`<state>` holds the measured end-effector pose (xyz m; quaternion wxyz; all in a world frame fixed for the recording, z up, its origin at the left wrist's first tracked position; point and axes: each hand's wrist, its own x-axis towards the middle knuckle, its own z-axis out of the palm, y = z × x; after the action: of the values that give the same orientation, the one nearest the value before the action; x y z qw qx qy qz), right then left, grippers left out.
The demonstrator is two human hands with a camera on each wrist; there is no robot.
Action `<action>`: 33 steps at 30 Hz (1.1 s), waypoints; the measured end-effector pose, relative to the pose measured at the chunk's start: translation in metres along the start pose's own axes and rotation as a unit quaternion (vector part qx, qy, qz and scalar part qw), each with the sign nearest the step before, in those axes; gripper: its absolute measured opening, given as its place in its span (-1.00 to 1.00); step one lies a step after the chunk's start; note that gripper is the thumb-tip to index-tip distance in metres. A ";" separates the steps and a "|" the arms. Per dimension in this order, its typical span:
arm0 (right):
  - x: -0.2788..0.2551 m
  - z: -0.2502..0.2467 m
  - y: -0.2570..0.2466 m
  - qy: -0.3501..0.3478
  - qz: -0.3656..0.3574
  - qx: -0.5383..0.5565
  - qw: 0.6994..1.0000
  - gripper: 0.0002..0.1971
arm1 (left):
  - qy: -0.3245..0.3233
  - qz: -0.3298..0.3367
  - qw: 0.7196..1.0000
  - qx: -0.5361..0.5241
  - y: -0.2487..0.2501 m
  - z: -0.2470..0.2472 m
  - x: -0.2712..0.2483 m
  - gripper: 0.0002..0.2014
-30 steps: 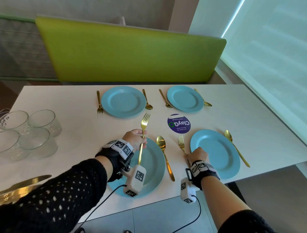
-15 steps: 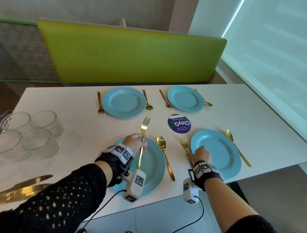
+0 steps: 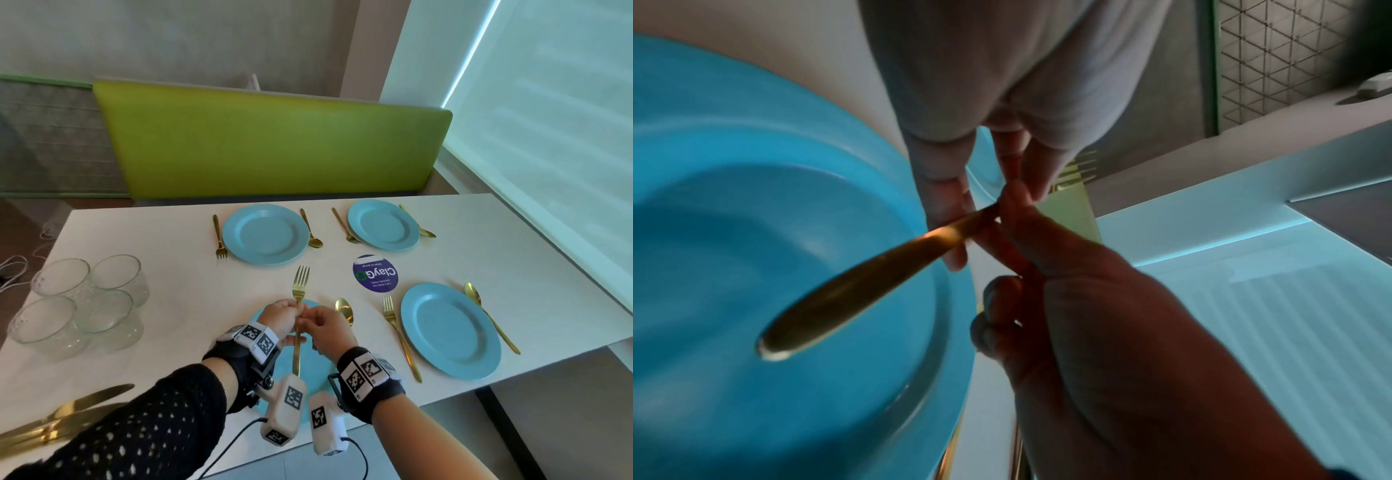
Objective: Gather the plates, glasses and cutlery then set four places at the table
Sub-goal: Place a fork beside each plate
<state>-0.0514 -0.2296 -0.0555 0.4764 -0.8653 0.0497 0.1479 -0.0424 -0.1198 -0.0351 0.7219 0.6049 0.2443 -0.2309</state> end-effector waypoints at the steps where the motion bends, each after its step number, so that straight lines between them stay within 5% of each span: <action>1: -0.002 0.006 -0.005 0.010 0.003 0.007 1.000 -0.75 | -0.003 0.002 1.000 0.001 0.001 -0.006 -0.003 -0.89; 11: -0.028 0.083 -0.041 0.058 0.055 0.023 0.997 -0.73 | -0.008 0.012 0.998 0.064 0.001 -0.101 -0.026 -0.87; 18: -0.044 0.130 -0.047 0.052 0.128 -0.084 0.987 -0.81 | 0.012 0.004 0.999 0.050 0.003 -0.163 -0.035 -0.82; 33: -0.038 0.177 -0.054 0.039 0.174 -0.219 0.959 -0.77 | 0.012 -0.005 0.999 0.032 0.007 -0.197 -0.038 -0.73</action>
<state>-0.1122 -0.0544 -0.0893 0.2402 -0.9314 0.1847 0.2017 -0.0818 0.0774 -0.0356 0.6983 0.6290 0.2482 -0.2348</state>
